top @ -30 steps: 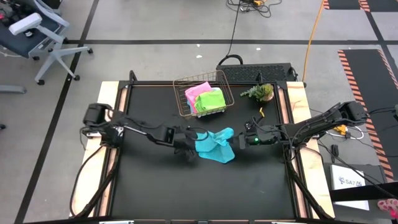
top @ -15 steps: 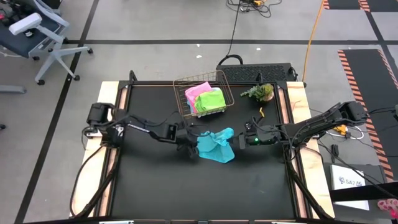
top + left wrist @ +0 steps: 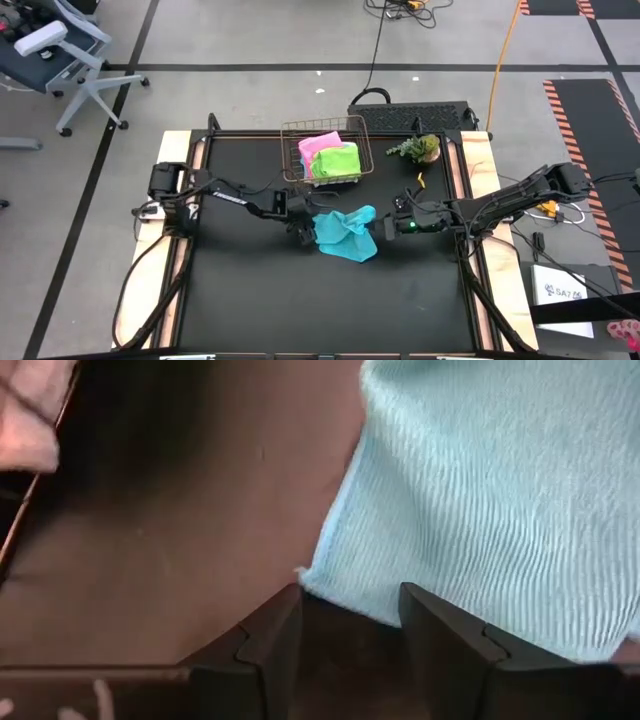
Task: Fold microfiber towels
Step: Fold the blue microfiber cloth
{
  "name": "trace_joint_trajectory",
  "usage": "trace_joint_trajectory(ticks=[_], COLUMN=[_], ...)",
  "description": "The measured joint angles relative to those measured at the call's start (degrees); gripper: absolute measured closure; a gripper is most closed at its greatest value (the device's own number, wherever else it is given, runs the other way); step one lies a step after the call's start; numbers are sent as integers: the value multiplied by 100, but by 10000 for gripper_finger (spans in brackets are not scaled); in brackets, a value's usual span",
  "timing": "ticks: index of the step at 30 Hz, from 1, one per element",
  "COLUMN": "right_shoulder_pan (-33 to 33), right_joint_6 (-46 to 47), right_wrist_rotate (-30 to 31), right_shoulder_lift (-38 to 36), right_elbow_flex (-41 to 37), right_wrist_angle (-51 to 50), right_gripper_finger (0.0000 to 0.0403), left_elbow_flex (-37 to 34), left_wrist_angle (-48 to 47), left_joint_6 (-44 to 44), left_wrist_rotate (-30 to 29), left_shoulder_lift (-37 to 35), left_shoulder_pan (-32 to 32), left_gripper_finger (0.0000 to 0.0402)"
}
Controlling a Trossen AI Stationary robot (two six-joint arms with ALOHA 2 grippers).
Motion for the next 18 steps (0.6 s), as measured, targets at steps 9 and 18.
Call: trace_joint_trajectory(ticks=[9,18], right_shoulder_pan=[0,2], right_joint_6=[-11,-13], right_wrist_rotate=[0,26], right_shoulder_lift=[-2,-1], right_elbow_flex=[-4,-6], right_wrist_angle=[-9,24], right_gripper_finger=[403,403], left_elbow_flex=[6,50], left_wrist_angle=[351,582], left_joint_6=[-161,-662], left_wrist_rotate=[121,743], left_shoulder_lift=[20,536], left_shoulder_pan=[15,12], left_gripper_finger=[229,249])
